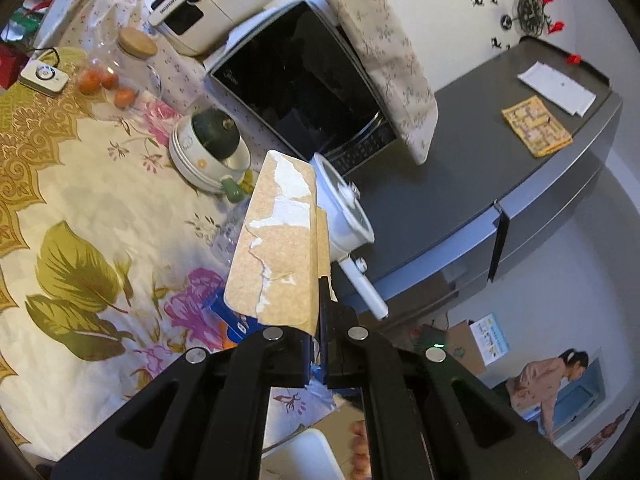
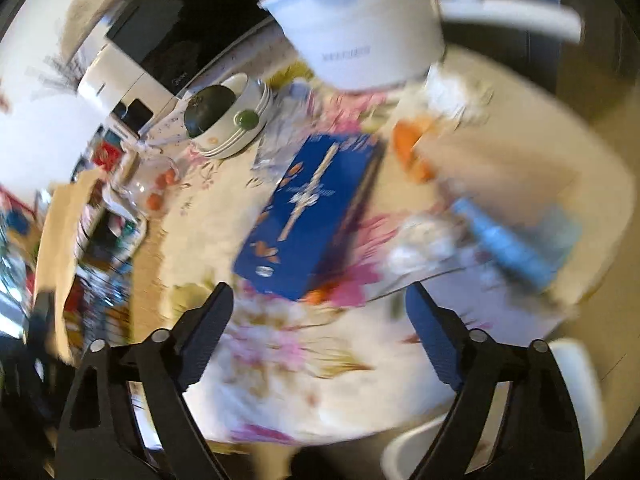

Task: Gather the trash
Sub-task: 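Grasp the blue snack box on the table with the right gripper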

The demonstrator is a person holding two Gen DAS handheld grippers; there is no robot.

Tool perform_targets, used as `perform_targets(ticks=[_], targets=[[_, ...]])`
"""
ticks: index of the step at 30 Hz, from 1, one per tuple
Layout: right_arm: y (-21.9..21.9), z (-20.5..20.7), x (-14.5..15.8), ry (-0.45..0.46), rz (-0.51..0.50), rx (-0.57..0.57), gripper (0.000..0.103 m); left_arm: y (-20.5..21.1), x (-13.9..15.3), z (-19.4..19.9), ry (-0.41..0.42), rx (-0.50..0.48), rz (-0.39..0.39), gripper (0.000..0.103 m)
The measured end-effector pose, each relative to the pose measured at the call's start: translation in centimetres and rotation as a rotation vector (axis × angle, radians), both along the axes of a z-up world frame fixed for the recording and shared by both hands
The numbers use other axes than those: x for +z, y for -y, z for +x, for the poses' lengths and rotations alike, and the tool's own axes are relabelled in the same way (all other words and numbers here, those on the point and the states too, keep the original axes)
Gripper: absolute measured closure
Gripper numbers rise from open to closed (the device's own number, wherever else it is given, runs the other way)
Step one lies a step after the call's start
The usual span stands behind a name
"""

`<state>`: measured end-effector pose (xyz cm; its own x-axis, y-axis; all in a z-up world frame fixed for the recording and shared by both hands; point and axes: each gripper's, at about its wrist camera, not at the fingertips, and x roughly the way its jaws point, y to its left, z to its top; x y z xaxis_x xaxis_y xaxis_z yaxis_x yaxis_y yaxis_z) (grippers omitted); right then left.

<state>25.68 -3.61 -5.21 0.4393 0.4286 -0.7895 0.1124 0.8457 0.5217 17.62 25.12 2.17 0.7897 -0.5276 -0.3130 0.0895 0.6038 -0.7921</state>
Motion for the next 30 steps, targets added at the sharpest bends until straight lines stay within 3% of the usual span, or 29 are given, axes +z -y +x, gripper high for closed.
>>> perform_targets(ticks=[4, 11, 18, 21, 22, 23, 24, 26, 27, 30], targets=[[-1.2, 1.2, -2.2, -0.068, 0.078, -0.103, 0.021, -1.7, 0.1, -0.3, 0.010, 0.020, -0.035, 0.100], [-4.1, 4.8, -3.5, -0.108, -0.001, -0.193, 0.012, -3.5, 0.0, -0.5, 0.015, 0.035, -0.081, 0.100], [-4.1, 6.6, -6.0, -0.189, 0.033, -0.221, 0.011, -5.1, -0.5, -0.3, 0.005, 0.045, -0.113, 0.100], [-4.7, 6.8, -5.8, -0.176, -0.006, -0.230, 0.008, -5.3, -0.7, -0.3, 0.000, 0.043, -0.123, 0.100], [-4.9, 7.0, -5.7, -0.174, -0.017, -0.226, 0.027, -5.4, -0.7, -0.3, 0.001, 0.044, -0.125, 0.100], [-5.1, 7.1, -5.6, -0.174, -0.022, -0.217, 0.037, -5.4, -0.6, -0.4, 0.003, 0.046, -0.125, 0.100], [-5.2, 7.2, -5.6, -0.166, 0.006, -0.202, 0.055, -5.4, -0.5, -0.4, 0.005, 0.048, -0.124, 0.100], [-5.4, 7.3, -5.0, -0.138, 0.039, -0.191, 0.068, -5.5, -0.4, -0.6, 0.008, 0.052, -0.118, 0.100], [-5.5, 7.2, -4.7, -0.123, 0.046, -0.184, 0.083, -5.5, -0.4, -0.6, 0.008, 0.054, -0.116, 0.100], [-6.0, 6.9, -3.3, -0.080, 0.009, -0.164, 0.083, -5.5, -0.5, -0.6, 0.003, 0.055, -0.114, 0.100]])
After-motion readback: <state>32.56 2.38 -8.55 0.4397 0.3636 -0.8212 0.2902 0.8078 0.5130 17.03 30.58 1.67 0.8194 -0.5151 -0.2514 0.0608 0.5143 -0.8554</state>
